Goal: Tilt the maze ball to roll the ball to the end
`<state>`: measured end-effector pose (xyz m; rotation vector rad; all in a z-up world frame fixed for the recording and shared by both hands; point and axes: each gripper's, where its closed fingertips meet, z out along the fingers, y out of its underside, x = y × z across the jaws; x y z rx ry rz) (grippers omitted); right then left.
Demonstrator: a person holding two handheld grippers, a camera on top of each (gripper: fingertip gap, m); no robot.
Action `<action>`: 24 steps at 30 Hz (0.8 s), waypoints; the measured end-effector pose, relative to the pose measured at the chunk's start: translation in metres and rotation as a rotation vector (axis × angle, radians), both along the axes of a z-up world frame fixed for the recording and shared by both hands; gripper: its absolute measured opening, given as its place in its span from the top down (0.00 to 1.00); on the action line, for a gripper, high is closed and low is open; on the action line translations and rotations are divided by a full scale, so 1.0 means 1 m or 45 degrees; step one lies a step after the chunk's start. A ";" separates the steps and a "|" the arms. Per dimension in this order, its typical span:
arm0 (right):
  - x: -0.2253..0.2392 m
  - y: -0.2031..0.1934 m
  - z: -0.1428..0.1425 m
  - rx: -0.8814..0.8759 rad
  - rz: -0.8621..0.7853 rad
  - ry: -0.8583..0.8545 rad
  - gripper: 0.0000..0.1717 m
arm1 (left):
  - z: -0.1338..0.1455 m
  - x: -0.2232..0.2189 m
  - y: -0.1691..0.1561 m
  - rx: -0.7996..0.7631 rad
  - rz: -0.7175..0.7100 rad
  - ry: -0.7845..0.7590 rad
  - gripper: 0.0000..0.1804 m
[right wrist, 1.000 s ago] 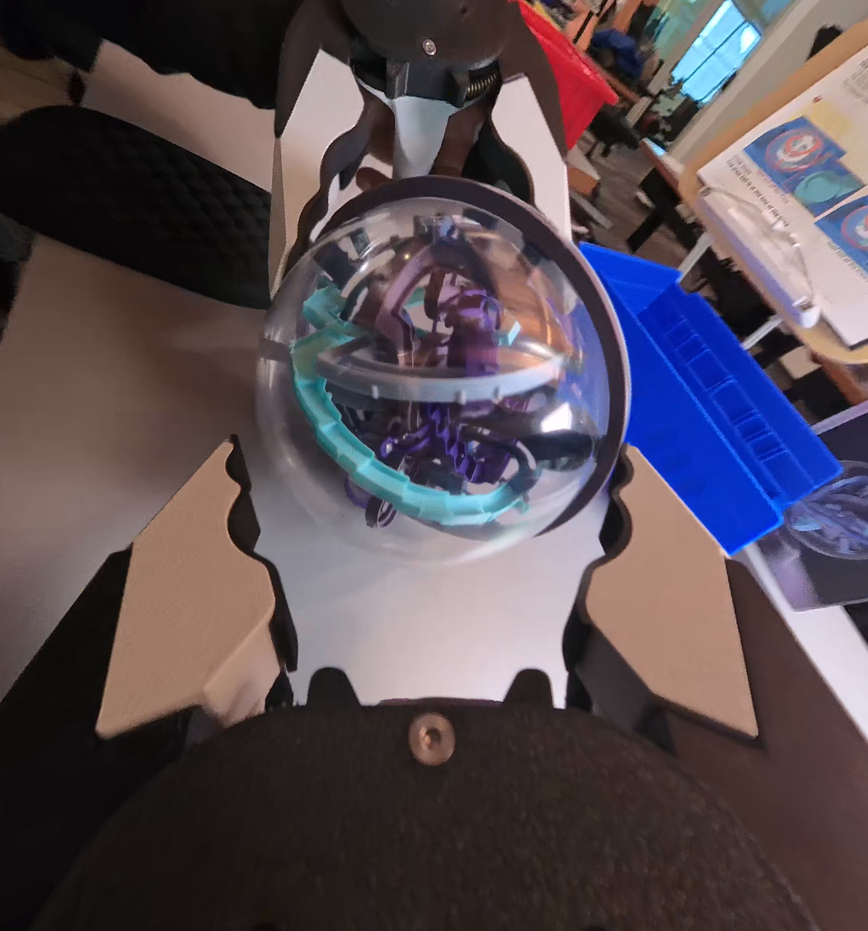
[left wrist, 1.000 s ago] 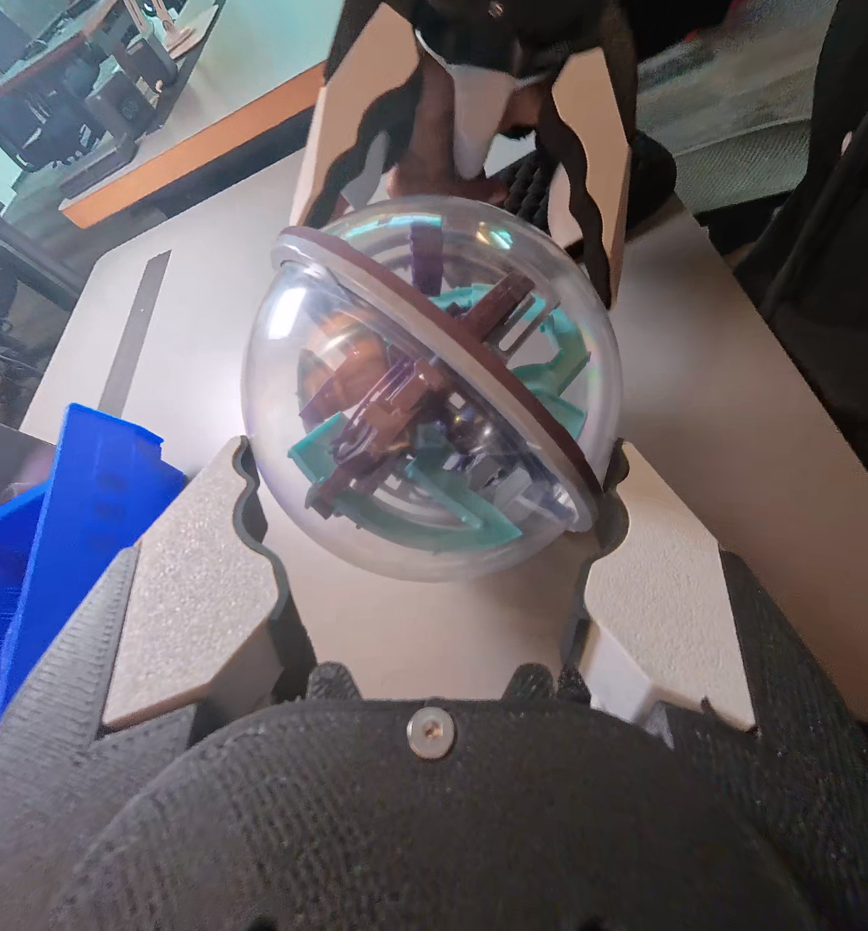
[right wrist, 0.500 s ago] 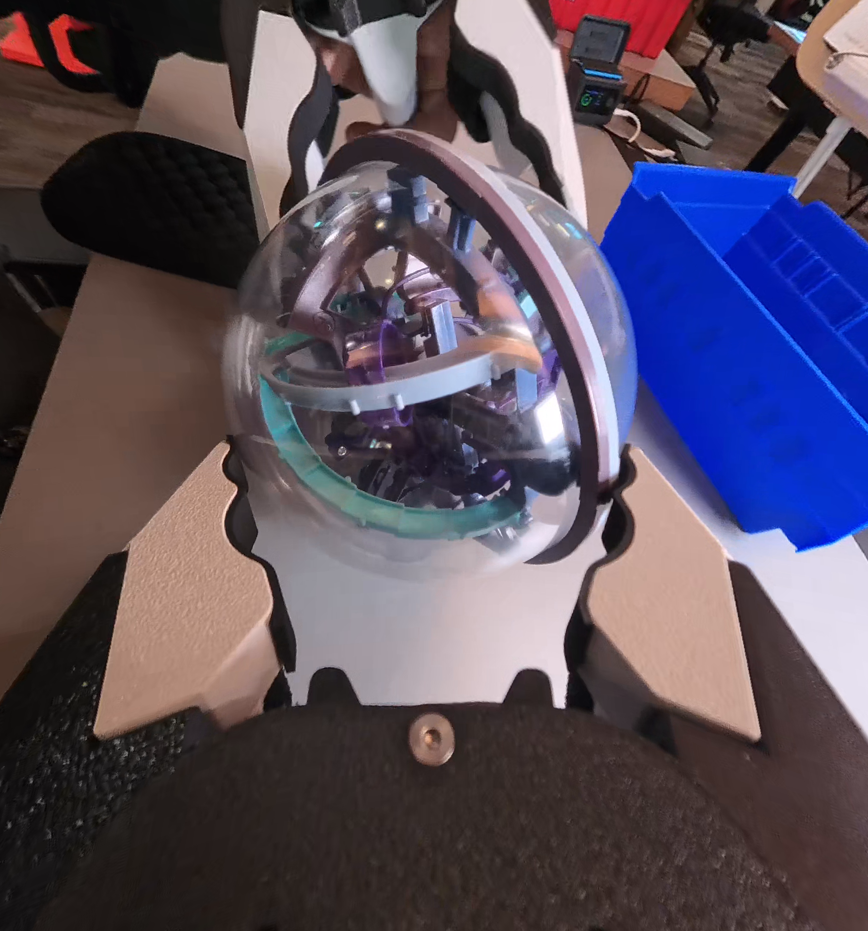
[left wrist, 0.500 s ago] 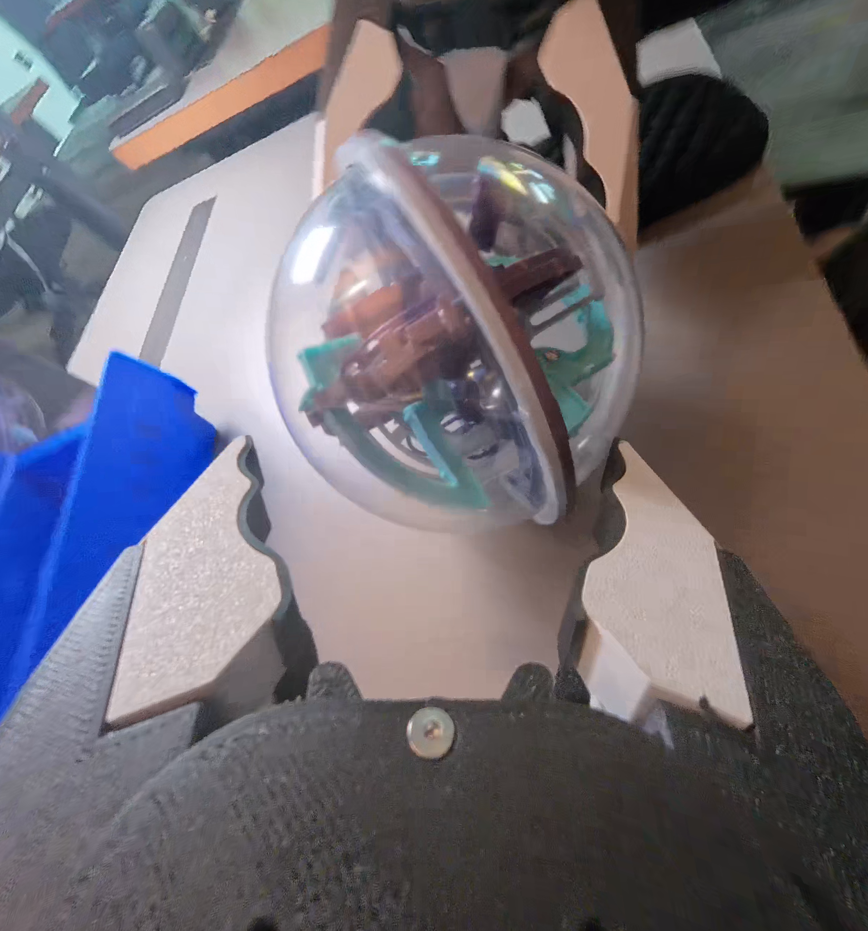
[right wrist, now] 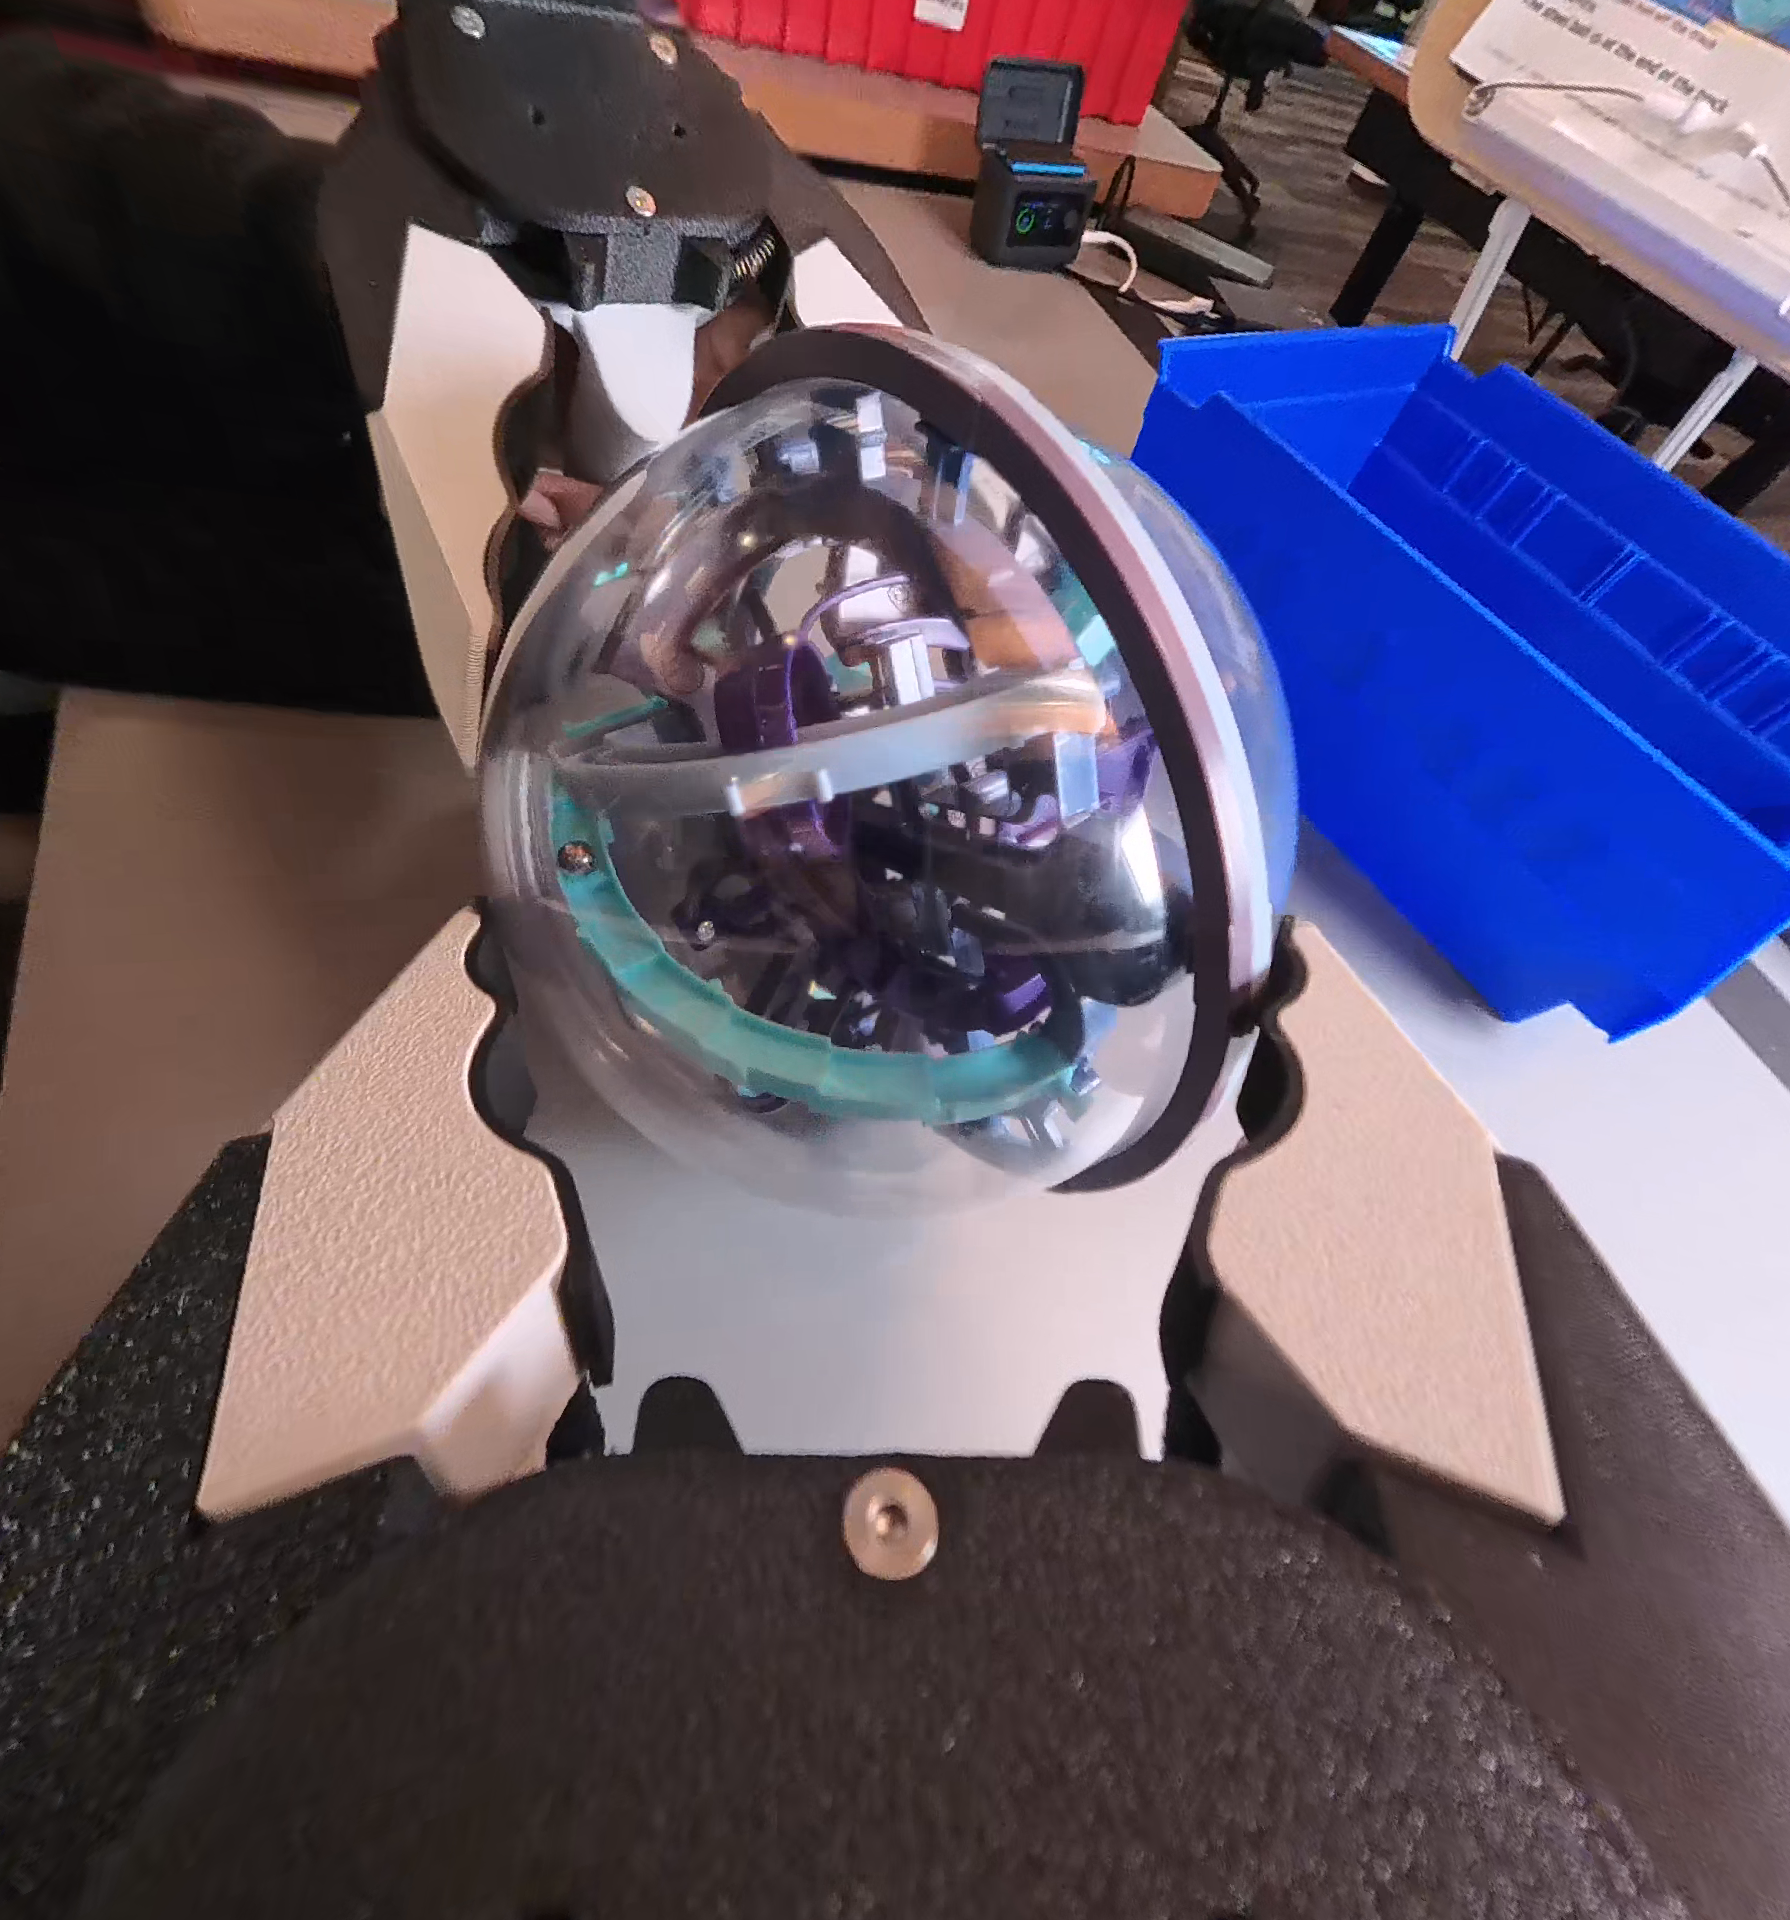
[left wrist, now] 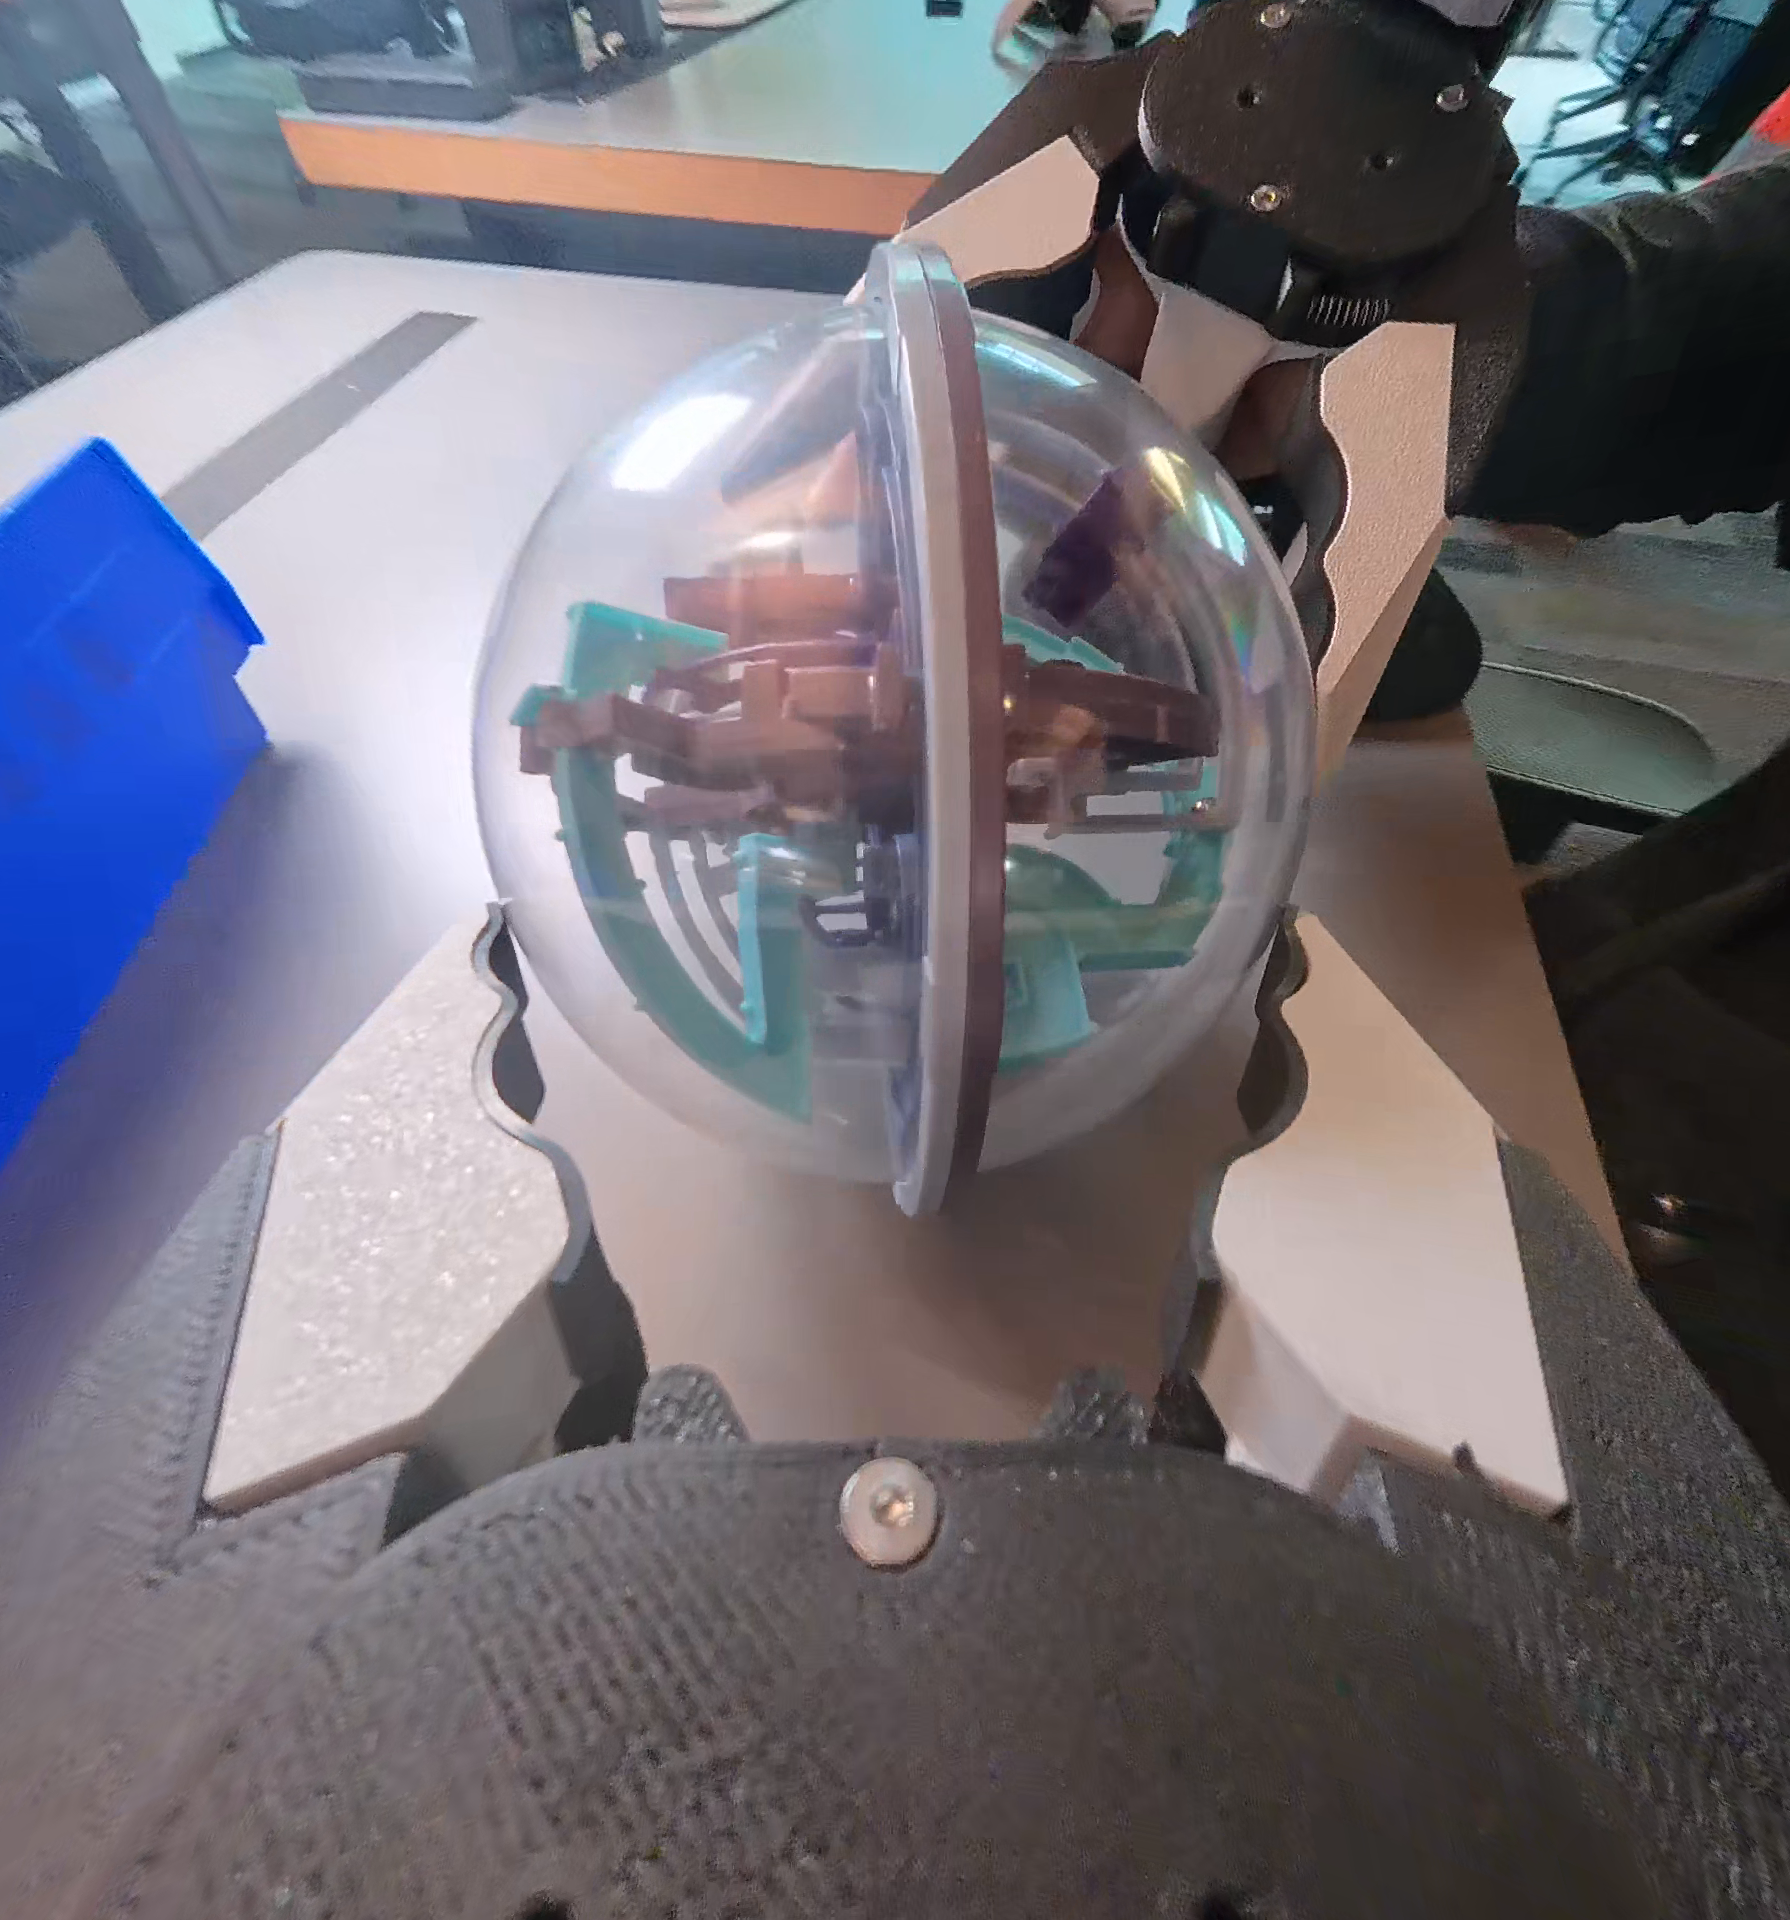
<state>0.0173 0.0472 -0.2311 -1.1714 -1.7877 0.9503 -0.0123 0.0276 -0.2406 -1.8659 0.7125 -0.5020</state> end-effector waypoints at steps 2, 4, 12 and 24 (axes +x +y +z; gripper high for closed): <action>-0.001 0.000 0.000 -0.042 -0.017 0.015 0.21 | 0.001 -0.003 0.000 -0.041 -0.041 -0.002 0.24; -0.001 -0.001 -0.002 -0.071 -0.026 0.020 0.21 | 0.002 -0.006 -0.001 -0.082 -0.084 -0.010 0.24; 0.005 0.001 -0.010 -0.049 0.009 0.026 0.26 | 0.006 -0.010 -0.001 -0.144 -0.188 -0.034 0.24; 0.002 0.009 -0.016 -0.014 0.067 0.057 0.25 | 0.011 -0.011 0.006 -0.184 -0.261 0.030 0.25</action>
